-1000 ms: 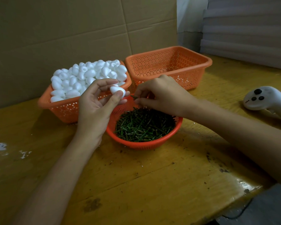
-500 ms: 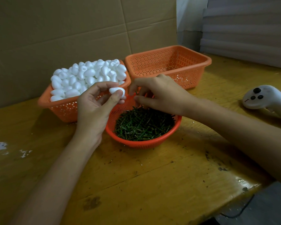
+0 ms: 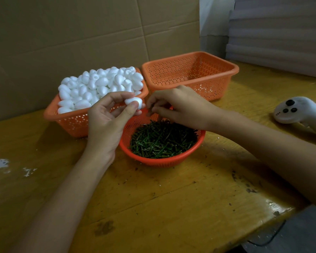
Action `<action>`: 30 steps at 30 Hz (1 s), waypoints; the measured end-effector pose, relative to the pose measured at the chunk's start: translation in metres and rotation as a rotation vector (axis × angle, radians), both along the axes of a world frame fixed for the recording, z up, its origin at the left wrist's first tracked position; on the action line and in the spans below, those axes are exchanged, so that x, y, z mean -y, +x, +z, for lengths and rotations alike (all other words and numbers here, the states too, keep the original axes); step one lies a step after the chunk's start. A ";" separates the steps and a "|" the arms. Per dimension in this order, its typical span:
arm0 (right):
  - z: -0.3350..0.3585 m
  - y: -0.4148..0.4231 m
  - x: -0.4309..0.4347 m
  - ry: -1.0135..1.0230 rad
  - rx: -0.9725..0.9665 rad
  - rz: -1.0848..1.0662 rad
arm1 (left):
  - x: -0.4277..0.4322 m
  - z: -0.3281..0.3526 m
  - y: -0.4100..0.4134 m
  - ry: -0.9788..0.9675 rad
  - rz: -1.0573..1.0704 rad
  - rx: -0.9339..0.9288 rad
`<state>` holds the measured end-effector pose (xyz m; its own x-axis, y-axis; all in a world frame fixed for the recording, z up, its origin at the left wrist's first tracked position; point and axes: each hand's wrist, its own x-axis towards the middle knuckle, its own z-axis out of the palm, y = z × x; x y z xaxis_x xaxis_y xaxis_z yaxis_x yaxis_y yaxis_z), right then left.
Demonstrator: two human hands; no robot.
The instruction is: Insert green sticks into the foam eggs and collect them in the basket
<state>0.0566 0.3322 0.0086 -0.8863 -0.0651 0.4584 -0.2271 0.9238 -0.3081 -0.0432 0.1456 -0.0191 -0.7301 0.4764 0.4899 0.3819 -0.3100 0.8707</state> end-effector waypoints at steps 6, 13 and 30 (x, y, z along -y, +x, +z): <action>0.000 0.000 0.001 -0.004 -0.004 -0.012 | 0.000 0.001 0.000 -0.007 -0.005 -0.007; 0.000 0.001 0.000 -0.038 -0.067 0.012 | 0.001 0.002 0.001 -0.017 -0.002 0.005; 0.000 0.003 0.001 -0.244 -0.119 0.105 | 0.002 0.000 -0.001 0.003 0.015 -0.012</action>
<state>0.0600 0.3314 0.0084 -0.8197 -0.0292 0.5721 -0.3658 0.7953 -0.4835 -0.0440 0.1439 -0.0195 -0.7314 0.4642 0.4996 0.3965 -0.3065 0.8654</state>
